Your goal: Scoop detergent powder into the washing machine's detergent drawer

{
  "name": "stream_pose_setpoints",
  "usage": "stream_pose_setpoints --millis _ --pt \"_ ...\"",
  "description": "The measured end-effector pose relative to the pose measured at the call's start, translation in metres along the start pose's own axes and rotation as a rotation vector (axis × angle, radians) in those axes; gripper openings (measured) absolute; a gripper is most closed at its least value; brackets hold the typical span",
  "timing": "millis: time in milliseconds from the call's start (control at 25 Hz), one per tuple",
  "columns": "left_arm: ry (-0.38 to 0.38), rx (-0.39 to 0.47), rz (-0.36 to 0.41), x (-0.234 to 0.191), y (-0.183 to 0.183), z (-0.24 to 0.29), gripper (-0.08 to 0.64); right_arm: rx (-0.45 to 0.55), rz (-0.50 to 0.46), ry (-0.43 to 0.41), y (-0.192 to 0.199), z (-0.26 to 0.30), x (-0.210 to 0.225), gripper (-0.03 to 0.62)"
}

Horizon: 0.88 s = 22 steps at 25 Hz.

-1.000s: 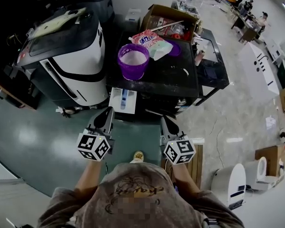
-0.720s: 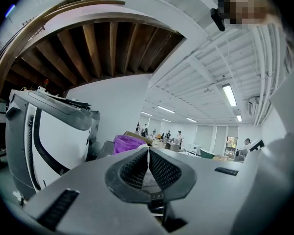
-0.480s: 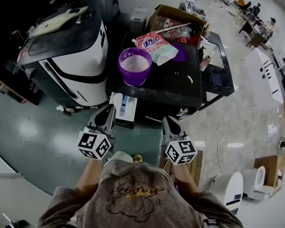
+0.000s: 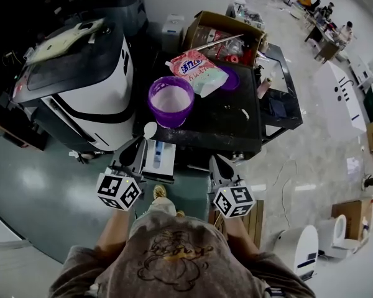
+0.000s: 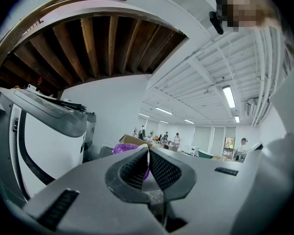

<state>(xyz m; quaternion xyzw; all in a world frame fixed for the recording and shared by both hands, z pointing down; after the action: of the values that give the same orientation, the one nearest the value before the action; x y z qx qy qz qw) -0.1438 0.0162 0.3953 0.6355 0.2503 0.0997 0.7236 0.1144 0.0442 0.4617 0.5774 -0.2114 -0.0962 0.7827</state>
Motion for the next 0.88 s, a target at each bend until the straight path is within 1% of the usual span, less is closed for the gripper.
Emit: stream_pose_setpoints --millis 440,640,880 --pt "0.062 -0.002 -0.001 -0.044 -0.019 0.068 0.023 0.02 0.007 0.053 -0.025 0.065 0.016 -0.008" --pt "0.096 -0.001 -0.006 -0.063 -0.026 0.09 0.025 0.026 0.009 0.09 -0.033 0.088 0.02 -0.008" --pt "0.142 -0.005 -0.011 -0.076 -0.029 0.111 0.025 0.03 0.018 0.123 -0.035 0.105 0.02 -0.008"
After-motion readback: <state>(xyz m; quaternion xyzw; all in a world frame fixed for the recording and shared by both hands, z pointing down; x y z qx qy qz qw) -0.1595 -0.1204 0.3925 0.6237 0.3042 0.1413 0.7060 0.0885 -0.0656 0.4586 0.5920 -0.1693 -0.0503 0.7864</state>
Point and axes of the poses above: the fingertips, and each gripper's own axes: z forward along the fingers, x to its right, y out of its underside, the point moved 4 cm from there along -z, backward along the fingers, and after that the axes turned 3 degrees about -x, right-handed, at the moved point
